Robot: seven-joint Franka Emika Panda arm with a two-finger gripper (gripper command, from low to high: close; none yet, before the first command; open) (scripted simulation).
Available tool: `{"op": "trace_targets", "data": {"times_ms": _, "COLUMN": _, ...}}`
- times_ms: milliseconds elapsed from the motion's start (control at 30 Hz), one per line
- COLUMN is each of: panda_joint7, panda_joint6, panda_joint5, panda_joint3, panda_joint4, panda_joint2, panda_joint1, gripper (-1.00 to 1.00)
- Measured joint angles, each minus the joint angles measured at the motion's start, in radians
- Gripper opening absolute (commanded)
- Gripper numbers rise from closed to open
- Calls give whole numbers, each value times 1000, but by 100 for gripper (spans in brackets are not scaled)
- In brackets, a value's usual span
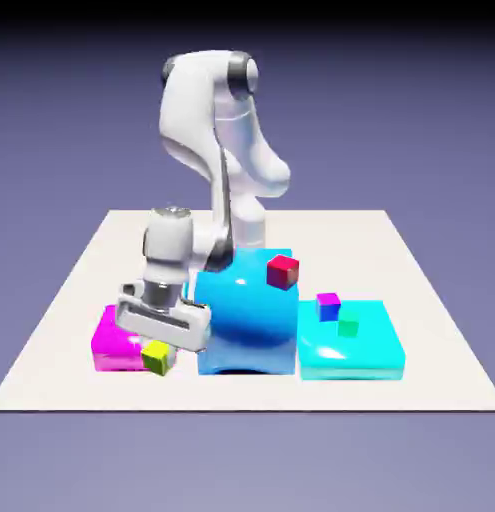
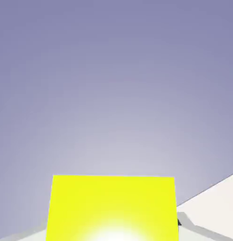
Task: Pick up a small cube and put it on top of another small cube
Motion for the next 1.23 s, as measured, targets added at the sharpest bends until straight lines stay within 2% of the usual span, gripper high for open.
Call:
{"op": "trace_targets", "data": {"times_ms": 333, "panda_joint7": 415, "panda_joint6": -261, "panda_joint5": 174, "panda_joint3": 331, "panda_joint4": -163, "panda_joint2": -360, "panda_joint1": 199, "gripper": -100}}
{"op": "trace_targets", "data": {"times_ms": 667, "panda_joint7": 850, "panda_joint6": -351, "panda_joint5": 405, "panda_joint3": 521, "panda_joint4": -372, "panda_joint2": -637, "panda_joint1": 301, "gripper": -100}}
{"op": "trace_targets", "data": {"times_ms": 800, "panda_joint7": 1009, "panda_joint6": -436, "panda_joint5": 476, "panda_joint3": 639, "panda_joint4": -447, "panda_joint2": -778, "panda_joint1": 366, "gripper": -100}}
{"op": "trace_targets", "data": {"times_ms": 867, "panda_joint7": 1010, "panda_joint6": -436, "panda_joint5": 477, "panda_joint3": 639, "panda_joint4": -447, "panda_joint2": -779, "panda_joint1": 366, "gripper": -100}}
{"op": "trace_targets", "data": {"times_ms": 1167, "panda_joint7": 1067, "panda_joint6": -202, "panda_joint5": 430, "panda_joint3": 943, "panda_joint4": -492, "panda_joint2": -663, "panda_joint1": 40, "gripper": -100}}
{"op": "trace_targets", "data": {"times_ms": 1200, "panda_joint7": 1068, "panda_joint6": -196, "panda_joint5": 429, "panda_joint3": 952, "panda_joint4": -494, "panda_joint2": -660, "panda_joint1": 31, "gripper": 100}}
{"op": "trace_targets", "data": {"times_ms": 1233, "panda_joint7": 1068, "panda_joint6": -197, "panda_joint5": 429, "panda_joint3": 952, "panda_joint4": -494, "panda_joint2": -660, "panda_joint1": 31, "gripper": 100}}
